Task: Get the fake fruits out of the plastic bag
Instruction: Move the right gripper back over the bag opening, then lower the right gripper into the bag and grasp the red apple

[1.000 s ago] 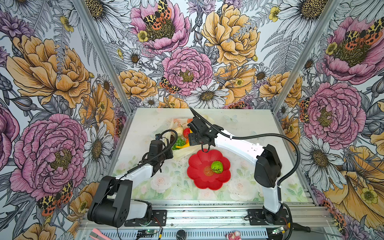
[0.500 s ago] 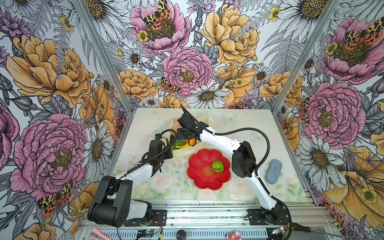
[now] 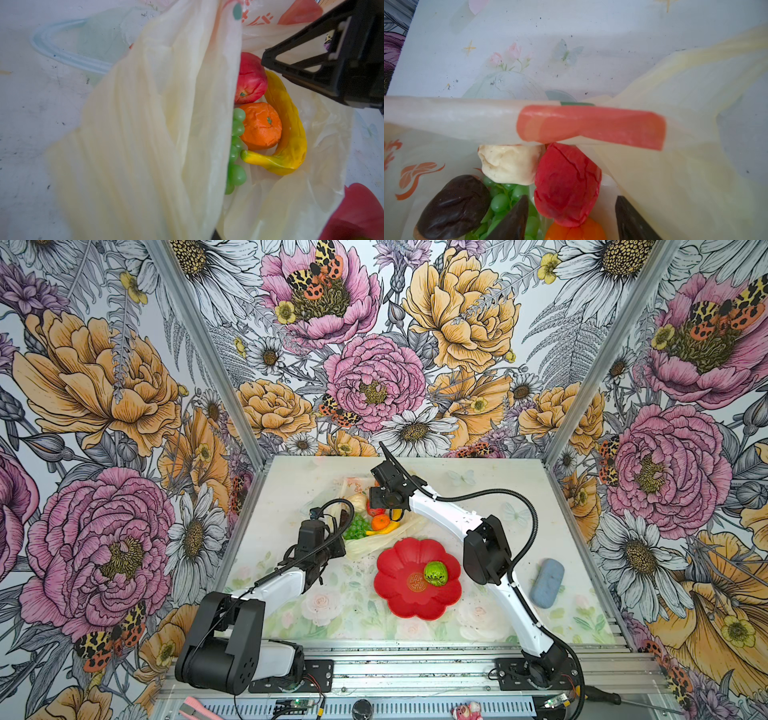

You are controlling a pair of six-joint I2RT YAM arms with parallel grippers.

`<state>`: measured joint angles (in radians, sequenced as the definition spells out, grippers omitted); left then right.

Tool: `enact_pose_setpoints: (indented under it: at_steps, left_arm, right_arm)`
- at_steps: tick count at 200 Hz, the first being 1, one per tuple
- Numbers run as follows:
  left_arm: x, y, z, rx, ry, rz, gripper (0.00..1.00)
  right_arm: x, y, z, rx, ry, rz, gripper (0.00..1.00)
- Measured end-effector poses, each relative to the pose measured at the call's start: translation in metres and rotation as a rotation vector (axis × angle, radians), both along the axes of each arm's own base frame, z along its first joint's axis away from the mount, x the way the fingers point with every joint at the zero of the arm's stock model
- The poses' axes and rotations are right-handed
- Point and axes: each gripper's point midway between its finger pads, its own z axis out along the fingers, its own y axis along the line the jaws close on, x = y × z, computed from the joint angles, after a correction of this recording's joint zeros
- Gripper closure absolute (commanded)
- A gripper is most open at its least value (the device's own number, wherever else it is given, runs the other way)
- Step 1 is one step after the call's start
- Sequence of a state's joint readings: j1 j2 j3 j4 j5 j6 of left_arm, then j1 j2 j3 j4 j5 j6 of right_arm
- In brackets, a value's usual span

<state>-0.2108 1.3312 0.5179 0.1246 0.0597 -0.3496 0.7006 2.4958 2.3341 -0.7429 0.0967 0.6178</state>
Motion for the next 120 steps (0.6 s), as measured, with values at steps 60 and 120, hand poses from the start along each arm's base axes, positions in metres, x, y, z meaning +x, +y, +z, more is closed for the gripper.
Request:
enact_pose_setpoints:
  at_steps: [60, 120]
  left_arm:
    - [0.0, 0.0, 0.0, 0.0, 0.0, 0.0, 0.88]
    - [0.0, 0.0, 0.0, 0.0, 0.0, -0.001, 0.88]
  right_arm:
    - [0.003, 0.009, -0.018, 0.004, 0.018, 0.02, 0.23]
    - [0.01, 0.008, -0.03, 0.072, 0.076, -0.006, 0.21]
